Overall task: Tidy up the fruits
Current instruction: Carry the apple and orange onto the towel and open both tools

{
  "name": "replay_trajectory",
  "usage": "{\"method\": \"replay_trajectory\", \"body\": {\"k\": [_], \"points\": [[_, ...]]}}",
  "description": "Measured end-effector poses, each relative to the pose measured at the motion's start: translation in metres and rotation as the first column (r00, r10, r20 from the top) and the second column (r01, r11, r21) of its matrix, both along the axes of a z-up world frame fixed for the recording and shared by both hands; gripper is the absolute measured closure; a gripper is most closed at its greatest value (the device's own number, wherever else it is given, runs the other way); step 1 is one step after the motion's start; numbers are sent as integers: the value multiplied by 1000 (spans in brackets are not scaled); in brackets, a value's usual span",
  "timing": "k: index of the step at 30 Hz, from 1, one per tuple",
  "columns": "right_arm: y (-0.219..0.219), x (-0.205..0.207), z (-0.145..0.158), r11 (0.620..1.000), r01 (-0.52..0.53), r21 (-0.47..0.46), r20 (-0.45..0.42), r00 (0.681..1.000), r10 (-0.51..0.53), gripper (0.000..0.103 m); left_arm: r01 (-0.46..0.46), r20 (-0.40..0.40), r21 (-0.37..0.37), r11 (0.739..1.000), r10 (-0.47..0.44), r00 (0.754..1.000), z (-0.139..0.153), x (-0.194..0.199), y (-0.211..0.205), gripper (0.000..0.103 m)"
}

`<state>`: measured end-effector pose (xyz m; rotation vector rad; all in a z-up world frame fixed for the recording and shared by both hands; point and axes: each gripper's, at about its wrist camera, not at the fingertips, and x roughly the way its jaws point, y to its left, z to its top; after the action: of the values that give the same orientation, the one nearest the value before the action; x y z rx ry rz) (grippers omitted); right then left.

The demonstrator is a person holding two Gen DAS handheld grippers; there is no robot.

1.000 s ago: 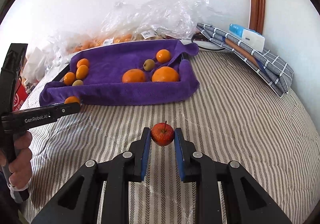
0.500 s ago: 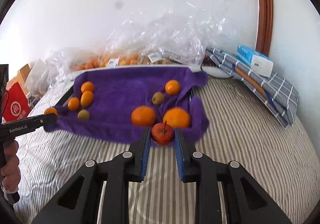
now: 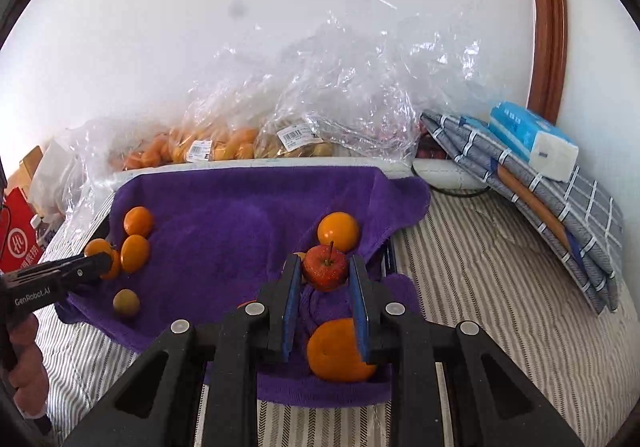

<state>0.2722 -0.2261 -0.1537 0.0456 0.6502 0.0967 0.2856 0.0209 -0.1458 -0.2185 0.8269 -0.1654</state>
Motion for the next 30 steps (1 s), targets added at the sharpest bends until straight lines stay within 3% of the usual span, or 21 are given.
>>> {"method": "replay_trajectory", "body": {"k": [11,30], "points": [[-1,13,-23,1000,3,11,-36,999,-3,79,17,-10,12,1000,-17,1000,-11,1,-9,72],[1,11,-22,1000,-5,11,-20,1000,5,79,20,-9,27,999,-20,1000,-17,4,-10,68]]}}
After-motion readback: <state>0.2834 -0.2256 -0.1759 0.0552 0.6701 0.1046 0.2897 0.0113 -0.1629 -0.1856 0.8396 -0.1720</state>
